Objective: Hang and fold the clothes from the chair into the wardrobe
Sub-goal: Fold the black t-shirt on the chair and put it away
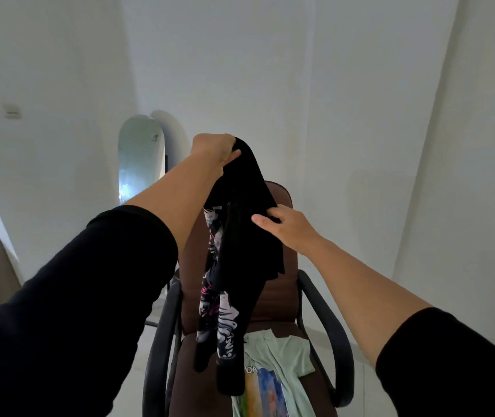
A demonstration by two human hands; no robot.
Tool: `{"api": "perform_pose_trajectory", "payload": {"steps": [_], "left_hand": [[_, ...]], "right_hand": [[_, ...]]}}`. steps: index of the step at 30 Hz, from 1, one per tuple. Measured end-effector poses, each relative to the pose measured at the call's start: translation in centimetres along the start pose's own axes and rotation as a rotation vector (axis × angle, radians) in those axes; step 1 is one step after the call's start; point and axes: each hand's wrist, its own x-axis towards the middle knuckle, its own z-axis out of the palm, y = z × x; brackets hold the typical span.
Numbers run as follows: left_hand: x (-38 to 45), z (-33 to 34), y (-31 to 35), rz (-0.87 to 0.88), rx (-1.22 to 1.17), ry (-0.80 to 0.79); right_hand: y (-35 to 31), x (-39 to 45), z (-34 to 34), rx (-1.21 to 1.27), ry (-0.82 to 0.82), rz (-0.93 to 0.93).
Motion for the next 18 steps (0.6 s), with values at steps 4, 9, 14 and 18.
{"api": "perform_pose_trajectory", "payload": {"steps": [4, 9, 14, 18], "left_hand": [[-0.1, -1.2, -0.3, 0.061, 0.169, -0.08], [0.1, -6.3, -0.9, 0.517, 1.333, -0.091], [0.9, -8.4, -3.6, 0.435, 1.611, -0.175], [1.1, -8.4, -4.4, 0.482, 1.412, -0.382]], "right_hand": [[0.2, 0.7, 0.2, -0.141, 0.002, -0.003], [0.8, 1.0, -3.5, -0.171, 0.207, 0.091], [0.3, 1.7, -7.4, -0.368, 0.131, 0.115], [0.5, 1.8, -8.7, -0.424, 0.19, 0.267]]}}
